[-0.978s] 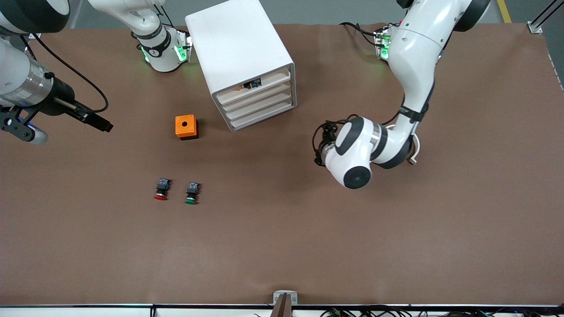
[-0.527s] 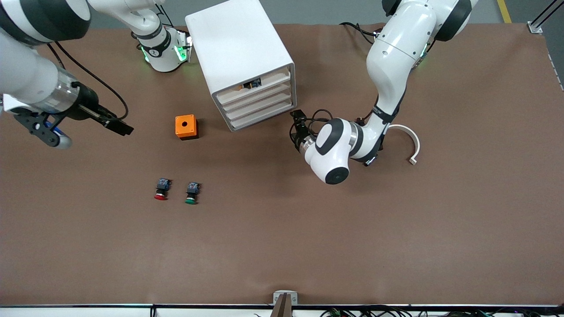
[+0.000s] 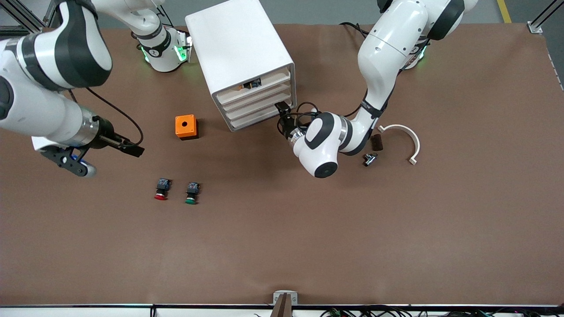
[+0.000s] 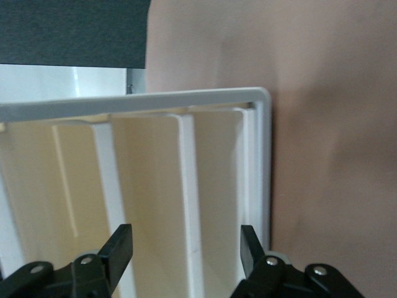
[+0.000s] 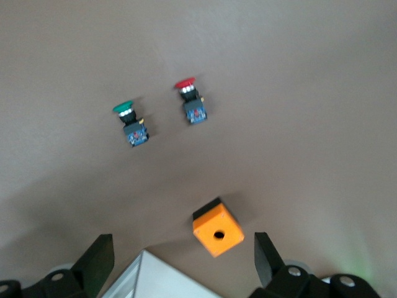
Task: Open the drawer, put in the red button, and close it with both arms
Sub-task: 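Pull the drawer open with the left gripper while the right gripper reaches buttons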
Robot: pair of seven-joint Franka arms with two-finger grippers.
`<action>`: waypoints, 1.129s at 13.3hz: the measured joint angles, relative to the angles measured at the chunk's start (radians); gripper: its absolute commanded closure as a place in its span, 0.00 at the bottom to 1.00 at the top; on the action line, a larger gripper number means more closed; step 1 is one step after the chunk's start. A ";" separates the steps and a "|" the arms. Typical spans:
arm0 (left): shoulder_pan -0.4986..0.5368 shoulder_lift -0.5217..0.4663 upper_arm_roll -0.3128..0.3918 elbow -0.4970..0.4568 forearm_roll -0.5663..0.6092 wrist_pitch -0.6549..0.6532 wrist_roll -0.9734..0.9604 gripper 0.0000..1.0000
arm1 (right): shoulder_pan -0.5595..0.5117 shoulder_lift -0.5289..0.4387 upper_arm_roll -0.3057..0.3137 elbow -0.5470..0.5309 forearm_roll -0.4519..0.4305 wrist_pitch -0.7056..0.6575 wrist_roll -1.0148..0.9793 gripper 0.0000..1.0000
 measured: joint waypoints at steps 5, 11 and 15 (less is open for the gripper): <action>-0.007 0.005 -0.014 -0.001 -0.082 -0.047 -0.001 0.38 | -0.064 0.112 -0.002 -0.004 0.000 0.117 -0.311 0.00; -0.048 0.030 -0.016 -0.002 -0.138 -0.060 -0.001 0.64 | -0.073 0.255 0.004 -0.081 0.001 0.357 -0.451 0.00; -0.066 0.044 -0.016 0.000 -0.151 -0.071 -0.001 0.99 | -0.062 0.307 0.011 -0.186 0.001 0.539 -0.452 0.00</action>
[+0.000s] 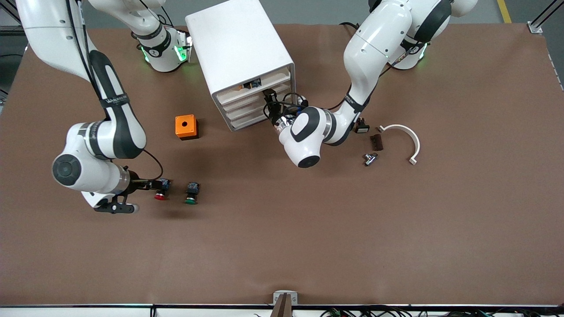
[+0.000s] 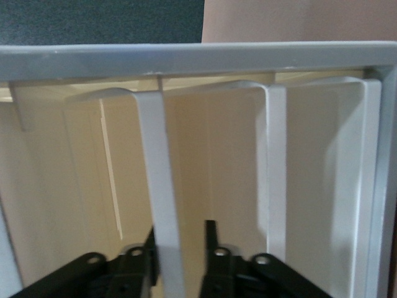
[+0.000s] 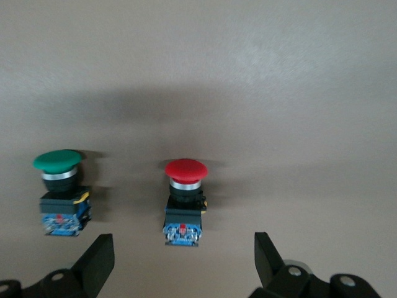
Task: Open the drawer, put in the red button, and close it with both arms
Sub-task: 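Pull the drawer open with the left gripper while the right gripper reaches buttons, then grasp the red push button with the right gripper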
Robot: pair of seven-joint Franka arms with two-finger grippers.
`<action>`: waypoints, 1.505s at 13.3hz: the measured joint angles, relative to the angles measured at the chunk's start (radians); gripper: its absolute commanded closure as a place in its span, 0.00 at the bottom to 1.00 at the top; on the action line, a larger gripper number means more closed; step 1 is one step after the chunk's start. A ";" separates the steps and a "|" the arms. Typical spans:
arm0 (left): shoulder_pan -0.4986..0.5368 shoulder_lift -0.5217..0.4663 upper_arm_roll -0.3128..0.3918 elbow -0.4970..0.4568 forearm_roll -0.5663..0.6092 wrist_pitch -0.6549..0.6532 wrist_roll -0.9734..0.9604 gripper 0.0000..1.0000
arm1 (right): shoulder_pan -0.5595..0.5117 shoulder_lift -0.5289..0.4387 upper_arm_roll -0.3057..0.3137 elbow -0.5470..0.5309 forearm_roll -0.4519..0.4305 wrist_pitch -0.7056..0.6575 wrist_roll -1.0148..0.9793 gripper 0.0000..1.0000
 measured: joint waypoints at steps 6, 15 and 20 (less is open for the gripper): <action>0.099 -0.002 0.019 0.047 0.003 -0.011 -0.010 0.98 | 0.017 0.028 0.008 -0.134 0.009 0.194 0.001 0.12; 0.207 -0.001 0.026 0.103 0.013 0.111 0.156 0.00 | 0.017 0.038 0.008 -0.143 0.028 0.201 0.004 0.80; 0.208 -0.001 0.089 0.127 0.016 0.142 0.174 0.00 | 0.023 0.030 0.010 -0.121 0.031 0.150 0.038 0.95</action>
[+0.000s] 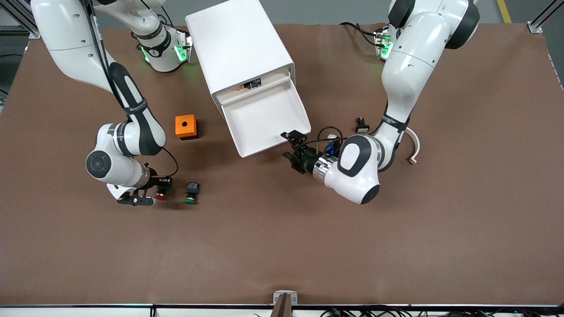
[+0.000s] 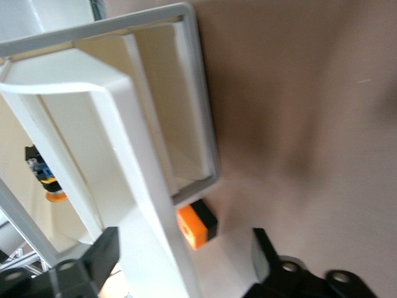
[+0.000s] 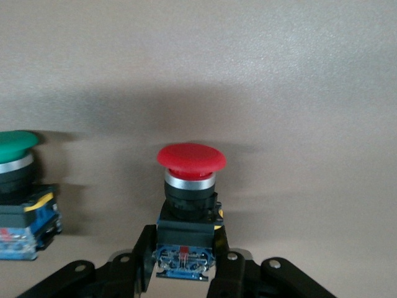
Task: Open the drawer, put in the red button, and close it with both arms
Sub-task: 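Grasp the red push button with the right gripper, then carry the red button into the open drawer with the right gripper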
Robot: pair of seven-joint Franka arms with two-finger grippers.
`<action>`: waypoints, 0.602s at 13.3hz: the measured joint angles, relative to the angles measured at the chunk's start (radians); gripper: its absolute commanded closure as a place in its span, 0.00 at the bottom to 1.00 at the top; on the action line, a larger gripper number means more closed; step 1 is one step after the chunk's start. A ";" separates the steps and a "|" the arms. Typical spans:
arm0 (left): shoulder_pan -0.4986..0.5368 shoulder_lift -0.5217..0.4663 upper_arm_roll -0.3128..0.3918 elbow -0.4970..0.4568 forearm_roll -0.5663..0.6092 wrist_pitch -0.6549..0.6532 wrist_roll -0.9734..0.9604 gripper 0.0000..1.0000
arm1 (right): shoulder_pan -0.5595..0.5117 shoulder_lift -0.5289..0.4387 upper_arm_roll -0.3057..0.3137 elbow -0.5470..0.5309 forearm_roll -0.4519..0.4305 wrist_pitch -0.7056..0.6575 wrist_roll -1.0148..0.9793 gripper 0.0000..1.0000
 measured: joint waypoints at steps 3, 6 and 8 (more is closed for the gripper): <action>0.008 -0.014 0.087 0.012 0.038 -0.001 0.018 0.00 | 0.032 -0.045 0.003 0.068 0.001 -0.160 0.117 0.96; 0.012 -0.049 0.179 0.032 0.046 -0.001 0.044 0.00 | 0.088 -0.109 0.006 0.143 0.002 -0.326 0.300 0.96; 0.013 -0.079 0.259 0.051 0.049 -0.002 0.080 0.00 | 0.122 -0.145 0.007 0.210 0.002 -0.445 0.474 0.96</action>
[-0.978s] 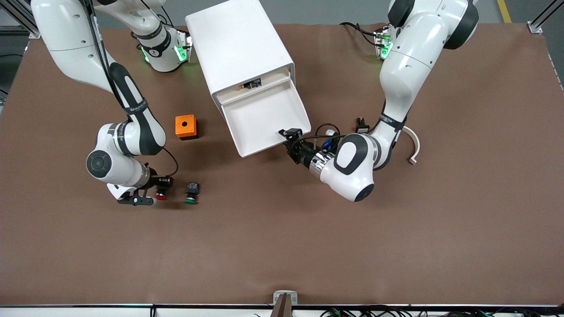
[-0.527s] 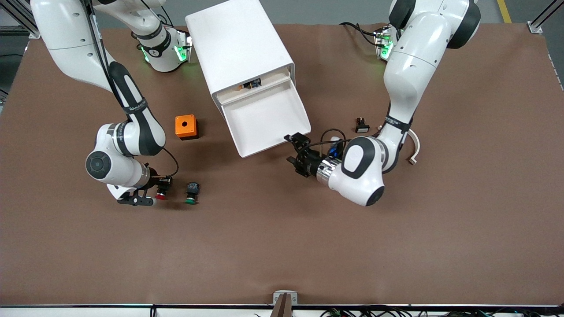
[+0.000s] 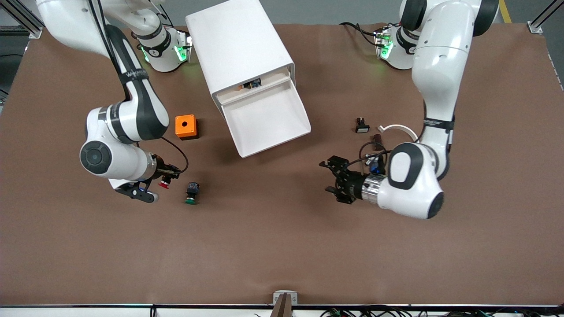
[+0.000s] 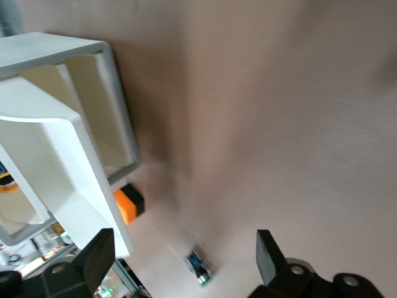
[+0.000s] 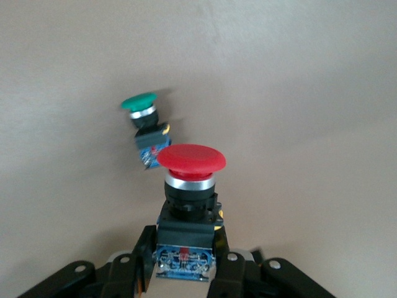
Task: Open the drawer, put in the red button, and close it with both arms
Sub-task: 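Carry the red button into the open drawer with the right gripper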
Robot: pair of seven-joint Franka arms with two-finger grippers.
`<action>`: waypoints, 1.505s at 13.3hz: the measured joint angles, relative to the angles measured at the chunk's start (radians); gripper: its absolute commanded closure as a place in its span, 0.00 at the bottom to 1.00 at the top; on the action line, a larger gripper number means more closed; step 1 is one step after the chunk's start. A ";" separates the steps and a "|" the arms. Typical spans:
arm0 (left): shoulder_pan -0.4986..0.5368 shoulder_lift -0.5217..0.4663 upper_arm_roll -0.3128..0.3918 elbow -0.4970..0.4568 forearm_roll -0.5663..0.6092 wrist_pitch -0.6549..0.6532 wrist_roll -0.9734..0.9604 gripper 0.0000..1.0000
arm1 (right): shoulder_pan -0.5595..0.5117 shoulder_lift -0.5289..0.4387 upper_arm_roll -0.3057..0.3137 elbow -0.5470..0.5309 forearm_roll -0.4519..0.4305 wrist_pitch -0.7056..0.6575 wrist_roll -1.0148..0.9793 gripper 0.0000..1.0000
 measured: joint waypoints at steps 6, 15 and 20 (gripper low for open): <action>0.007 -0.114 0.159 0.008 0.118 -0.019 0.369 0.00 | 0.142 -0.035 0.009 0.104 0.013 -0.124 0.494 0.96; -0.016 -0.161 0.153 0.008 0.451 -0.086 0.767 0.00 | 0.405 -0.030 0.011 0.116 0.020 0.014 1.056 0.96; -0.108 -0.160 0.146 -0.003 0.613 -0.094 0.844 0.00 | 0.486 0.020 0.010 0.090 0.028 0.137 1.190 0.93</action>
